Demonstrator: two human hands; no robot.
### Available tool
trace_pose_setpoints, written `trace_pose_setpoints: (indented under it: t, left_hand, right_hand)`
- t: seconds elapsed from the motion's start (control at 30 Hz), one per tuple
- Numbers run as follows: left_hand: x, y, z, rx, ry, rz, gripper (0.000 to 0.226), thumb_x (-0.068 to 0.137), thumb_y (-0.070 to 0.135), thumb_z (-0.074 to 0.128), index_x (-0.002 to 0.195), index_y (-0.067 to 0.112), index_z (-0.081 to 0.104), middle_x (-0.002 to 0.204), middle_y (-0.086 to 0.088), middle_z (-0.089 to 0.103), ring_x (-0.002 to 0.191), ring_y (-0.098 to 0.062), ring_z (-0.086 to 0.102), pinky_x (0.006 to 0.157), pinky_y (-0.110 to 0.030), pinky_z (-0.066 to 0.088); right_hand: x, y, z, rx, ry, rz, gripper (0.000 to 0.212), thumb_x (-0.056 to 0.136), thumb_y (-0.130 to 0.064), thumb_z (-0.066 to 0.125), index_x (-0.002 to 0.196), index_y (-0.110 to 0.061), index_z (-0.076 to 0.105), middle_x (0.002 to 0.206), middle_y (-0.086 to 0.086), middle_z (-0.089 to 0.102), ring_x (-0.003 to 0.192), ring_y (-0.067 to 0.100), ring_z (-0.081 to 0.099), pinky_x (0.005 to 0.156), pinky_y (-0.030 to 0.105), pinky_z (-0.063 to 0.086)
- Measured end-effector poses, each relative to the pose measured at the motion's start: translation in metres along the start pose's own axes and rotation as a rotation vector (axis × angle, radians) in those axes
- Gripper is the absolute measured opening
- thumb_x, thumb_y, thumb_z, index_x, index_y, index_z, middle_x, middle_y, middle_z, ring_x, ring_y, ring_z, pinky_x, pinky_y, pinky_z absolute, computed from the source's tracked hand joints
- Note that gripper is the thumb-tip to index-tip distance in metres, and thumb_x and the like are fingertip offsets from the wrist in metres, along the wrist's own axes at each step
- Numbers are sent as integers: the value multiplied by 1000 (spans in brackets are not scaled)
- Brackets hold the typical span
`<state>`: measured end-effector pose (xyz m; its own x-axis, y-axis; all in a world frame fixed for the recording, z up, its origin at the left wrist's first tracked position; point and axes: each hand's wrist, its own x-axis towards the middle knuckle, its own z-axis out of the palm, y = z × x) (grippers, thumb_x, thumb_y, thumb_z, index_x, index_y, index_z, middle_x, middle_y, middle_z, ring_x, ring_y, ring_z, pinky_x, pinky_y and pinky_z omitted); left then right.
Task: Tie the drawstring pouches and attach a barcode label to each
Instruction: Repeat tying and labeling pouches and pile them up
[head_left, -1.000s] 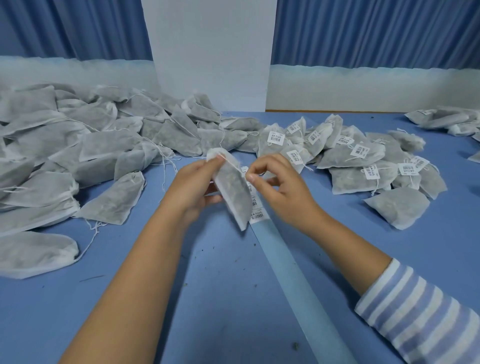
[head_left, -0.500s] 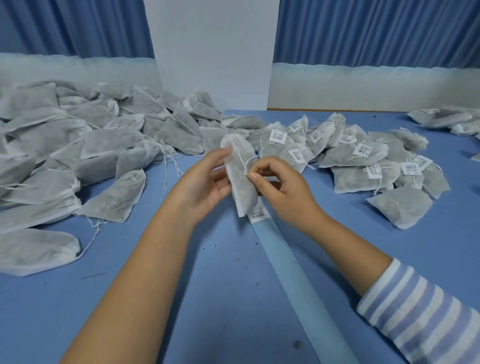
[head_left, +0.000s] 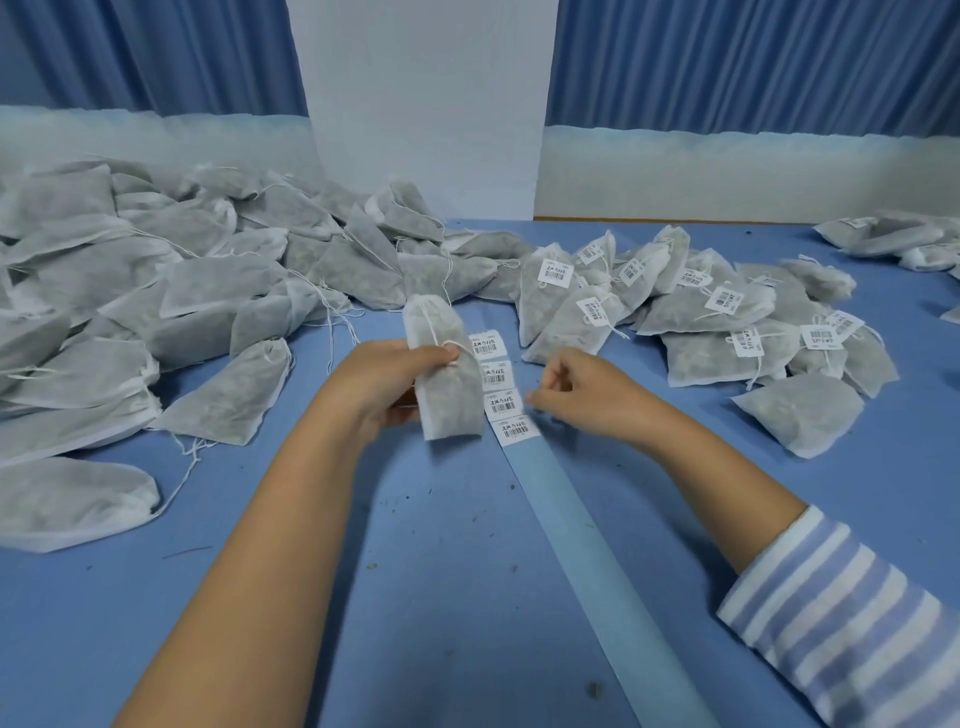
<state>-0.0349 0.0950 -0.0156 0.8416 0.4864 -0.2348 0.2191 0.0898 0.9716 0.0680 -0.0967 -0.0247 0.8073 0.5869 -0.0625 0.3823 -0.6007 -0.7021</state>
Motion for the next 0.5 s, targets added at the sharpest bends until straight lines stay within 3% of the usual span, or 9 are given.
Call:
trace_pose_setpoints:
  t: [0.13,0.23,0.33,0.43,0.5]
  left_hand:
    - [-1,-2,-3,50,-117,-96,10,86,22,74,89,13,71,76,-1,76,65,-13,71,54,-24,56]
    - [0,-6,0,71,-165,-131,9,86,23,74,90,16,71,75,1,75,64,-11,70,56,-23,57]
    - [1,-6,0,48,-180,-139,9,86,25,74,91,17,71,77,1,75,64,-11,70,54,-23,56]
    - [1,-6,-2,-51,-251,-155,20,82,25,76,99,14,72,90,-3,76,71,-14,73,56,-26,58]
    - [1,-7,1,-132,-330,-166,38,74,26,77,108,10,71,104,-8,75,84,-18,74,65,-31,61]
  right_hand:
    - [-3,-1,5,-18,-90,-20,31,77,-28,79,88,-20,50,84,-7,62,71,7,53,65,23,43]
    - [-3,0,10,9,-120,-47,33,77,-14,79,88,-19,49,89,-3,65,74,9,56,75,26,48]
    - [-3,-1,7,254,-88,-49,29,82,1,72,84,-15,48,79,5,63,67,17,56,71,32,50]
    - [-2,-2,1,530,-90,-78,28,83,6,69,83,-14,49,69,3,62,54,14,52,54,21,46]
    - [-1,-2,-1,595,-92,-126,25,83,4,70,83,-15,53,70,-1,64,57,11,54,54,19,46]
